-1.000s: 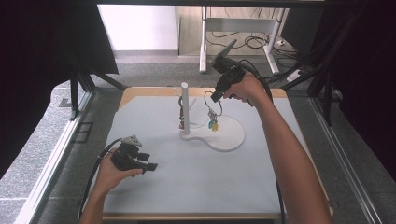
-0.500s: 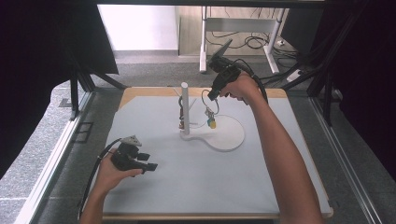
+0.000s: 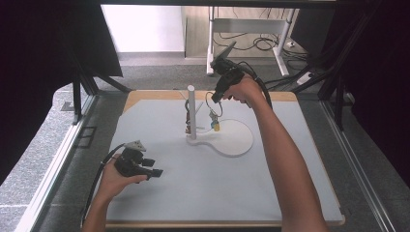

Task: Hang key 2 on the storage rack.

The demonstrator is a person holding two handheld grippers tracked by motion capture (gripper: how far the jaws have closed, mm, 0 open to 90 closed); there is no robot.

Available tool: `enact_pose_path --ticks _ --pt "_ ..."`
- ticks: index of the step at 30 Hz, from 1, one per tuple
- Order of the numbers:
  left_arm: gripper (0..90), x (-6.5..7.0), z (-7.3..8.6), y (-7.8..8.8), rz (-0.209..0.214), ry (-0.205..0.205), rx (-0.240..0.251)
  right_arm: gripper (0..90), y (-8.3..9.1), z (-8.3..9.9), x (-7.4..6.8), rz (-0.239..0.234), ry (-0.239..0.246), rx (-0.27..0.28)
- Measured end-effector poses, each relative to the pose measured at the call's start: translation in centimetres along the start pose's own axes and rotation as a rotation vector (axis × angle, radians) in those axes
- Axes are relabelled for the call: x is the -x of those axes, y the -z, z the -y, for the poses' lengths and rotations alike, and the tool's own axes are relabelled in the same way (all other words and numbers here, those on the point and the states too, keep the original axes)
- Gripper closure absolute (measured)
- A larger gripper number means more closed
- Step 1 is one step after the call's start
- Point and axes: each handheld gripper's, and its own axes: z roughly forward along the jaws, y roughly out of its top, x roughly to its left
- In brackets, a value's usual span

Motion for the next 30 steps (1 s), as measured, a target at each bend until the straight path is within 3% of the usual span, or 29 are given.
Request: enact_pose_path --ticks 30 --pt "40.4 0.1 0.0 -0.1 0.019 0.0 0.001 87.7 -2.8 -0.8 -1.7 -0.018 0.025 -0.019"
